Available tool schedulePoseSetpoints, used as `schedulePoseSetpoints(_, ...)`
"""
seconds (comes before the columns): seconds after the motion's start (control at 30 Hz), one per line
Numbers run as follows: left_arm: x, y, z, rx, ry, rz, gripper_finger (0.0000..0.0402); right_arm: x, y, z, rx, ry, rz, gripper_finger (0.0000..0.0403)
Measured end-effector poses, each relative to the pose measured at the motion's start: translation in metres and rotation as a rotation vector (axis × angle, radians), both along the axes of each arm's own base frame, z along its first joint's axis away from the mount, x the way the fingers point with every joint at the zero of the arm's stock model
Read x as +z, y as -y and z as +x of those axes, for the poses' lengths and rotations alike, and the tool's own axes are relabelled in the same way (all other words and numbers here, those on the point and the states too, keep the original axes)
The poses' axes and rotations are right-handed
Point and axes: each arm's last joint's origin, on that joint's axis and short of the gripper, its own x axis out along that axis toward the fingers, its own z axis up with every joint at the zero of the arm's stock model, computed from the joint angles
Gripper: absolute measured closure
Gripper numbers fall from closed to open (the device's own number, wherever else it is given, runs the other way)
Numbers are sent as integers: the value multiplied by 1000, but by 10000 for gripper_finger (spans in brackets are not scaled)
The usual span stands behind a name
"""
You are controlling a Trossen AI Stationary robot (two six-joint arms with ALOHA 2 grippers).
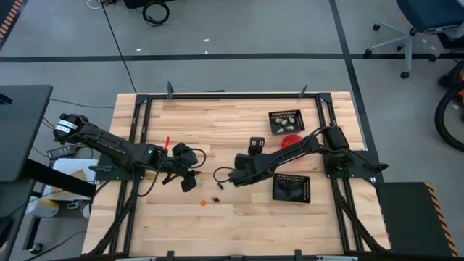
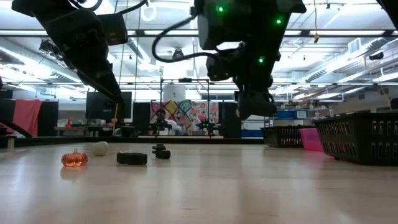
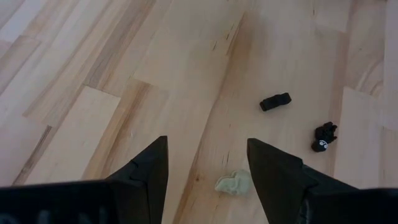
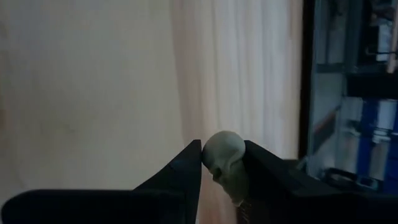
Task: Sort Halloween decoration
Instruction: Put the white skull toy into the top black bin
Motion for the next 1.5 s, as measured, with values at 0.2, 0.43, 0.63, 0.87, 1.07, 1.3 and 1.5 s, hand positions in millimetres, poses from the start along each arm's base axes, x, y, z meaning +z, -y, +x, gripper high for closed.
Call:
schedulePoseSetpoints(0.2,0,0,0,0,0,0,209,2,7,-7,-38,-58,-45,288)
schedulePoseSetpoints(0.43,0,0,0,0,0,1,209,8,21,-20,-114,-120,-176,288)
schedulePoseSetpoints(0.63,0,0,0,0,0,1,209,15,41,-30,-215,-147,-277,288)
schedulePoseSetpoints(0.87,0,0,0,0,0,1,209,14,68,-35,-283,-196,-306,288)
schedulePoseSetpoints(1.07,0,0,0,-1,0,1,209,9,92,-59,-349,-218,-297,288)
schedulePoseSetpoints(1.3,0,0,0,-1,4,0,209,14,115,-93,-392,-105,-113,288)
schedulePoseSetpoints(1.5,1,0,1,-1,9,-2,209,25,132,-116,-416,47,45,289)
